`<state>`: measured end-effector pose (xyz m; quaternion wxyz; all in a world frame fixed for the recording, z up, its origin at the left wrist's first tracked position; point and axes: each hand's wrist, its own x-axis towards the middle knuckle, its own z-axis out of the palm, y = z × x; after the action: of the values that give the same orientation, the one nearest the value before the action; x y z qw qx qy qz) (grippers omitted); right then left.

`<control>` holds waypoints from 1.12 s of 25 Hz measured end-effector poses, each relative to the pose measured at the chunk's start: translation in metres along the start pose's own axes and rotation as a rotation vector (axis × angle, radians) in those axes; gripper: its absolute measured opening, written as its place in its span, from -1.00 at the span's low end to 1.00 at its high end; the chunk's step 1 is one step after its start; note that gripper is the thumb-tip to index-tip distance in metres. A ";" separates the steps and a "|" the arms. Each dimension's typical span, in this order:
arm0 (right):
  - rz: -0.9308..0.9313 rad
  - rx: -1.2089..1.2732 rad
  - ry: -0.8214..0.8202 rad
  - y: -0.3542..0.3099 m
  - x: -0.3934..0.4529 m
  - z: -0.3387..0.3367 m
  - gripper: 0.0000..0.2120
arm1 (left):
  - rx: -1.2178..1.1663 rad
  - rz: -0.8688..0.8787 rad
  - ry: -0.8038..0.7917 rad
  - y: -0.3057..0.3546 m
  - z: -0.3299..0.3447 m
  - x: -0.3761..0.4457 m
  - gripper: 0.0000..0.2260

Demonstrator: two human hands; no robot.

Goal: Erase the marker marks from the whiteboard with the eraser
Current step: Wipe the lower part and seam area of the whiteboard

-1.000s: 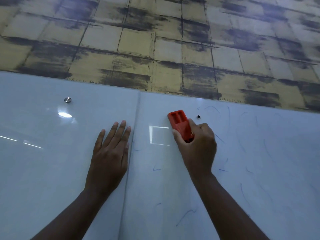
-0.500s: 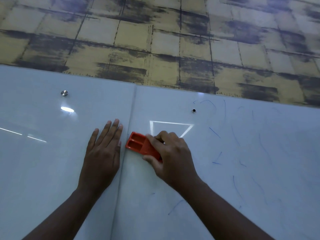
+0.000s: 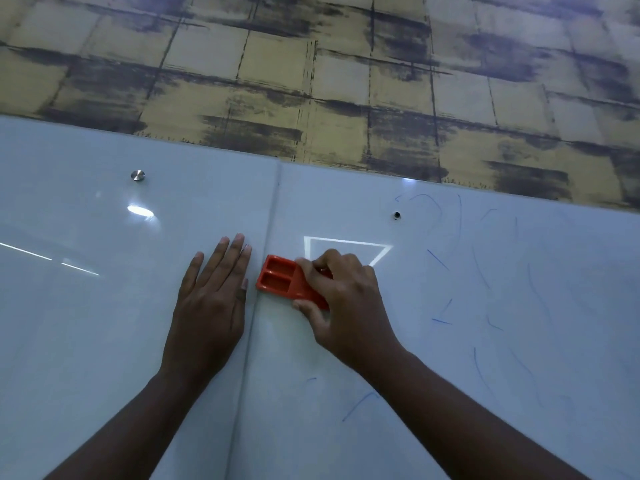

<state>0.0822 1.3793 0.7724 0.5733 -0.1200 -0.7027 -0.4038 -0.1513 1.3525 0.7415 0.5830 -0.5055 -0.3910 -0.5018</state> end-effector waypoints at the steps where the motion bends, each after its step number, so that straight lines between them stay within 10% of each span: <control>1: -0.036 -0.016 -0.022 0.000 -0.005 -0.003 -0.48 | -0.003 -0.001 -0.008 0.000 0.000 -0.001 -0.52; 28: 0.502 -0.036 0.223 -0.052 0.014 0.028 -0.46 | 0.032 -0.030 -0.012 0.005 -0.008 -0.019 -0.53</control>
<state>0.0251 1.3609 0.7619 0.7271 -0.2554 -0.5763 -0.2720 -0.1502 1.3483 0.7206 0.5809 -0.4931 -0.4102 -0.5010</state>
